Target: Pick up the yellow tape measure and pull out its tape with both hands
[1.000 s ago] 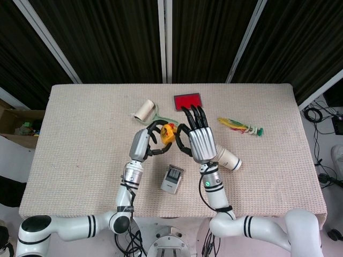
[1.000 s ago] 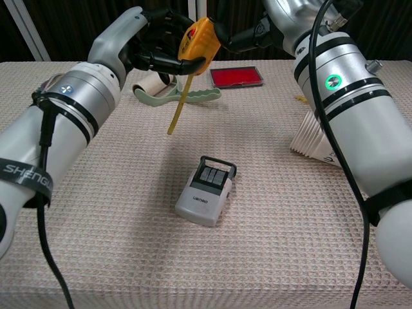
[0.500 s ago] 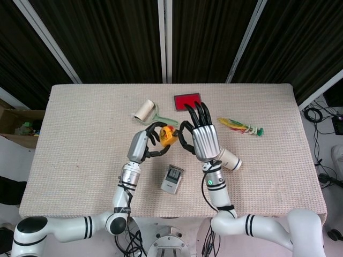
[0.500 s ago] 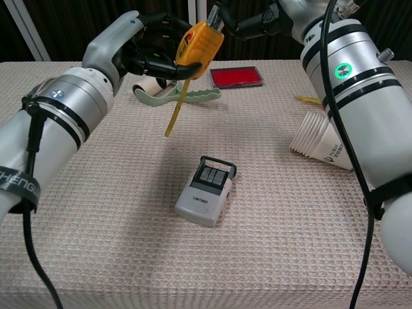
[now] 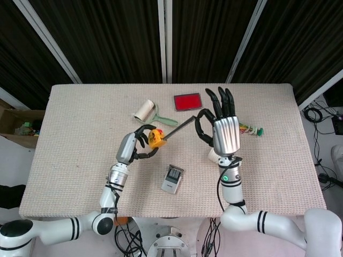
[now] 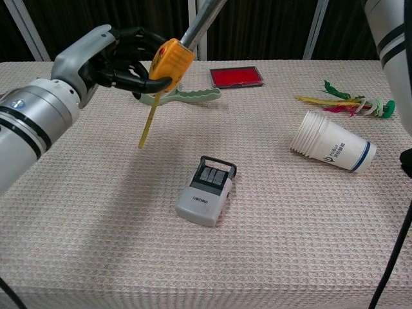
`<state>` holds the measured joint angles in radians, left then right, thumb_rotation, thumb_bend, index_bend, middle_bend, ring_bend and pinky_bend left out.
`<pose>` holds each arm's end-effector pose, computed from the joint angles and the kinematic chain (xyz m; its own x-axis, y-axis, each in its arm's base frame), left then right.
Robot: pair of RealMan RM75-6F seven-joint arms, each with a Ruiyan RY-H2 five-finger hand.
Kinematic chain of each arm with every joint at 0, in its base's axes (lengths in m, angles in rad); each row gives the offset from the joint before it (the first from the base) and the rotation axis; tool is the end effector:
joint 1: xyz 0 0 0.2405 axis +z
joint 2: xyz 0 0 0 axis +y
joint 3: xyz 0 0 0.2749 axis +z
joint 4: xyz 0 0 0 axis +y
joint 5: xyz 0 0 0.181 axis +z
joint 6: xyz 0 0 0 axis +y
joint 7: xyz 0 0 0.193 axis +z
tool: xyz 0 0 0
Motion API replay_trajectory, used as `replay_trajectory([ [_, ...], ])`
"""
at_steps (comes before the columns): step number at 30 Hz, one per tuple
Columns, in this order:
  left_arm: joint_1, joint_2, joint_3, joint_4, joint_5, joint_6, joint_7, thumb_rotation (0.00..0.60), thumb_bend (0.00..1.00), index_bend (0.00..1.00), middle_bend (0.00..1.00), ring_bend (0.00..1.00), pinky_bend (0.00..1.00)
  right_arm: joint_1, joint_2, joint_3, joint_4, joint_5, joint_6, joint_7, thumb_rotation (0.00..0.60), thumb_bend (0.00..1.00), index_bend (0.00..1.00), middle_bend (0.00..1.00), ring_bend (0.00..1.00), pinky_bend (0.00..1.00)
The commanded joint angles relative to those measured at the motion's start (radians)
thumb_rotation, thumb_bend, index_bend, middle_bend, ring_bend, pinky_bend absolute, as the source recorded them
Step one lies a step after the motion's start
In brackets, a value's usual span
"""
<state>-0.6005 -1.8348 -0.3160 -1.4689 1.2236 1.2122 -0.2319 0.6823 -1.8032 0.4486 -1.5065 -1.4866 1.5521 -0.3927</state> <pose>-0.1162 0.3662 -0.0241 -0.4328 0.2221 0.8737 0.8651 -0.1702 0.4718 -0.0549 -0.3702 0.0913 -0.0346 0.4160 0.9087 -0.9020 -0.4045 0.1508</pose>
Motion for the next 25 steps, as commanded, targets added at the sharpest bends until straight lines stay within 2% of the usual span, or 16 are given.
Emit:
replay_trajectory([
  [1,0.038,0.065,0.047,0.035,0.063,-0.016,-0.110,0.600,0.42,0.64,0.61,0.55,0.63,-0.023,0.054,0.032,-0.056,-0.005,0.031,-0.001,0.600,0.48,0.62,0.16,0.00,0.00],
  [9,0.094,0.146,0.131,0.161,0.165,-0.011,-0.342,0.600,0.42,0.65,0.63,0.57,0.64,-0.074,0.161,0.070,-0.165,-0.008,0.084,0.019,0.600,0.48,0.62,0.17,0.00,0.00],
  [15,0.126,0.158,0.180,0.259,0.199,-0.007,-0.450,0.600,0.42,0.65,0.63,0.57,0.64,-0.109,0.204,0.072,-0.191,-0.001,0.114,0.045,0.600,0.48,0.62,0.17,0.00,0.00],
  [25,0.134,0.148,0.198,0.304,0.230,0.005,-0.496,0.600,0.42,0.65,0.63,0.57,0.64,-0.128,0.230,0.073,-0.207,0.008,0.137,0.084,0.600,0.48,0.62,0.17,0.00,0.00],
])
